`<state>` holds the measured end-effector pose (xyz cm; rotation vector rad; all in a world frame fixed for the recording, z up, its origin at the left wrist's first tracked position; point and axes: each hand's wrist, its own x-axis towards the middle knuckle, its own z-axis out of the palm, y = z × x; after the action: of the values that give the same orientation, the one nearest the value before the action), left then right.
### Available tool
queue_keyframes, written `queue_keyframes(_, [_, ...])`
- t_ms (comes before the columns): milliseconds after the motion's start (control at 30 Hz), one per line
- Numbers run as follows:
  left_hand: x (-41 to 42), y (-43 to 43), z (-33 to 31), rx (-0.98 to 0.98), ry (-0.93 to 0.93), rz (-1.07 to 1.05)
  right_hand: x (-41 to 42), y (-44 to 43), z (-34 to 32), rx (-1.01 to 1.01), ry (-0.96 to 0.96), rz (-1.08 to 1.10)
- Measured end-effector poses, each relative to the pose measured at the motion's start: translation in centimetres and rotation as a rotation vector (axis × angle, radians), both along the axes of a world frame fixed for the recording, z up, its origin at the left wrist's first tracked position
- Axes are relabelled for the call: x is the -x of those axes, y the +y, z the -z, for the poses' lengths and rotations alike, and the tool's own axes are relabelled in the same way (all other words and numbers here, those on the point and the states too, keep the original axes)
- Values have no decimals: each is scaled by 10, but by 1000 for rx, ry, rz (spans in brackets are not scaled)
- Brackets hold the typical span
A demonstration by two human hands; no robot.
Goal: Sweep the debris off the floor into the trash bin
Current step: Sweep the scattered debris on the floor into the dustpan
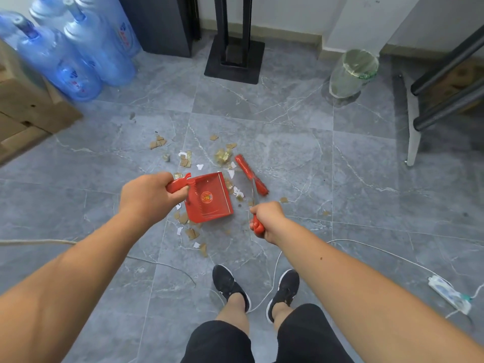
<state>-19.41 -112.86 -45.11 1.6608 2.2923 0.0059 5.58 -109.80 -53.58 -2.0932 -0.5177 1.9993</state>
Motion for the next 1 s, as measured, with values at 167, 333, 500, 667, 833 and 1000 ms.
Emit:
queue_keyframes(167, [-39,13,-6,-6,16,73,-46,12,-8,-9,-21,91])
queue_keyframes(333, [-100,28,-7,4,23,183,-112,23,-13,-10,2,197])
queue_keyframes(500, [-160,39,-8,-13,17,245,-178,17,-24,-3,25,243])
queue_keyframes(667, [-217,46,-7,-5,-4,331,-239,5,-23,-3,21,321])
queue_keyframes(833, [-254,52,-4,-40,38,371,-292,-2,-12,-6,11,364])
queue_keyframes(1000, [-265,49,3,-65,26,343,-330,-7,-4,-4,-28,389])
